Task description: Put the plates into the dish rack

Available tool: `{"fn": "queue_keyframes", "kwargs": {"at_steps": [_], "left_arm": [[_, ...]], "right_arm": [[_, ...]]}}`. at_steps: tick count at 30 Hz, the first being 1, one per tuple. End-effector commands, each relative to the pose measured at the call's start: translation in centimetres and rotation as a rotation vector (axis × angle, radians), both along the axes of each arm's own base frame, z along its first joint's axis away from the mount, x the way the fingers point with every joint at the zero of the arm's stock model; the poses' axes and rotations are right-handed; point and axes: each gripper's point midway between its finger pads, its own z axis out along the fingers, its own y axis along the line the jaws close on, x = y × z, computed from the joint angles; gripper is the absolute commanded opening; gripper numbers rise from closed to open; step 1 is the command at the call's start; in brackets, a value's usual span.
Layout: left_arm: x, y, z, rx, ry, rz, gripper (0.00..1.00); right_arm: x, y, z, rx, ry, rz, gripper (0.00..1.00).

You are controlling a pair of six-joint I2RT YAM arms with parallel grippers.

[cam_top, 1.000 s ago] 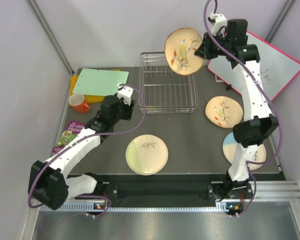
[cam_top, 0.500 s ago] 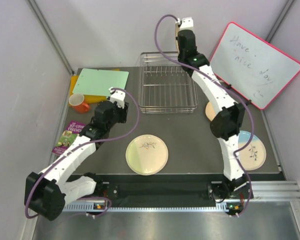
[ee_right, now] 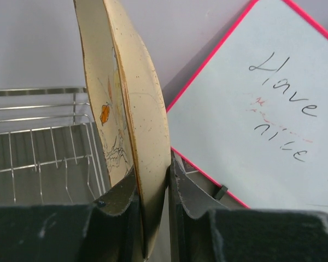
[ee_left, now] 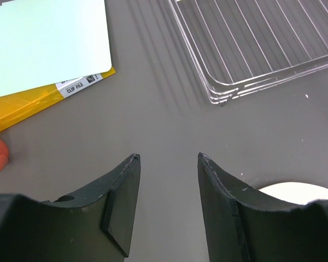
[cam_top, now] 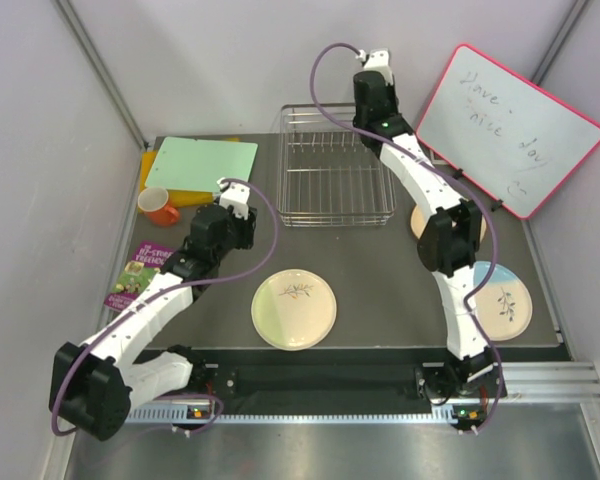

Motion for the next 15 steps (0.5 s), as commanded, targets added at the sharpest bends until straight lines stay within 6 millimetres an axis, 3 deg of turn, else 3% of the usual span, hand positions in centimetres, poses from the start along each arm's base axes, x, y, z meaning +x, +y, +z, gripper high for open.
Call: {"fn": "queue_keyframes", "kwargs": {"at_steps": [1,15], "left_arm": [[1.1,-0.2,1.2,-0.043,-0.065,0.018,0.52],[0.7,-0.1,-0.3,-0.061,-0.038,0.026,0.52]], "right_arm": [[-0.7,-0.5,3.8,0.111,-0.126,-0.034,0.0],[-0.5,2.0,0.9,0.14,-0.061,0.028,0.0]]}}
